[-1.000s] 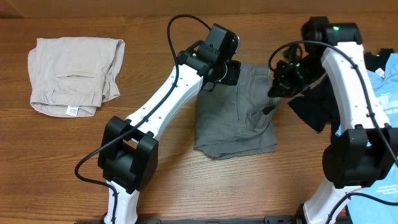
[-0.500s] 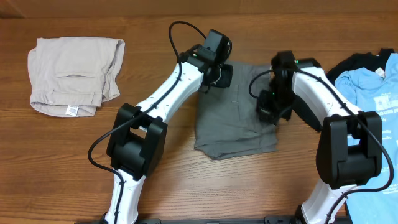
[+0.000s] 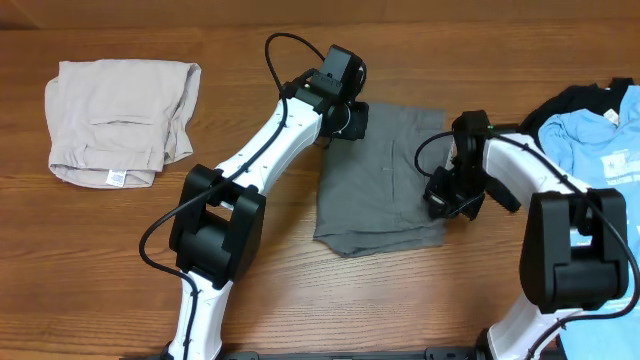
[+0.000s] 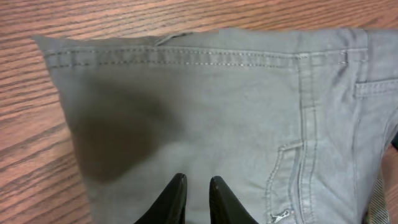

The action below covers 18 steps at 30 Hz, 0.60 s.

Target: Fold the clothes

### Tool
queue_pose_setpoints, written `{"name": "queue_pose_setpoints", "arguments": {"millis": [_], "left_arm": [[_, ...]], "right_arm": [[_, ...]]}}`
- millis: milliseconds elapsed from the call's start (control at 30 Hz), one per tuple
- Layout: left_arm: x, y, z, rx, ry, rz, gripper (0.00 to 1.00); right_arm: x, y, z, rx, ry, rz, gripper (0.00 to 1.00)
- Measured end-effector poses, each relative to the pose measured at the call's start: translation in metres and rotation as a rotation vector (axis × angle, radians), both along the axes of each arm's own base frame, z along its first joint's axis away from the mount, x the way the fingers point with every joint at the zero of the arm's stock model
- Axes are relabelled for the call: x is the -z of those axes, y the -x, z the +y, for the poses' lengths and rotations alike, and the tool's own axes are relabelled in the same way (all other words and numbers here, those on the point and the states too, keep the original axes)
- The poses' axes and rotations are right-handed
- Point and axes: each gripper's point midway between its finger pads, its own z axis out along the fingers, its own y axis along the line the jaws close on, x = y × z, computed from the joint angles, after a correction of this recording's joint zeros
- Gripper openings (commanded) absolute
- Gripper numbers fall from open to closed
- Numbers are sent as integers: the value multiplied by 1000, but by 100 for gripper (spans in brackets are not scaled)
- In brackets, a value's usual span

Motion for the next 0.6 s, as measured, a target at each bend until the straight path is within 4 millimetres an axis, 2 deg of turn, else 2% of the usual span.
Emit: {"name": "queue_pose_setpoints", "arguments": {"millis": [33, 67, 100, 167, 200, 267, 367, 467, 600], "left_arm": [[0, 1, 0, 5, -4, 2, 16], [-1, 2, 1, 8, -8, 5, 15], [-8, 0, -1, 15, 0, -3, 13], [-15, 2, -7, 35, 32, 5, 11], [-18, 5, -10, 45, 48, 15, 11], [-23, 15, -14, 70, 82, 58, 10], [-21, 29, -14, 83, 89, 116, 10], [-19, 35, -13, 87, 87, 148, 9], [-18, 41, -13, 93, 89, 171, 10]], "right_arm": [[-4, -1, 0, -12, -12, 8, 4], [-28, -30, 3, -48, -69, -72, 4], [-41, -48, 6, -66, -92, -137, 4], [-59, -79, 10, -94, -120, -258, 4], [-73, -106, 13, -114, -136, -372, 4], [-84, -132, 16, -140, -147, -488, 4], [-88, -157, 18, -157, -146, -595, 4], [-81, -171, 17, -164, -140, -635, 4], [-48, -194, 10, -160, -88, -656, 5]]}}
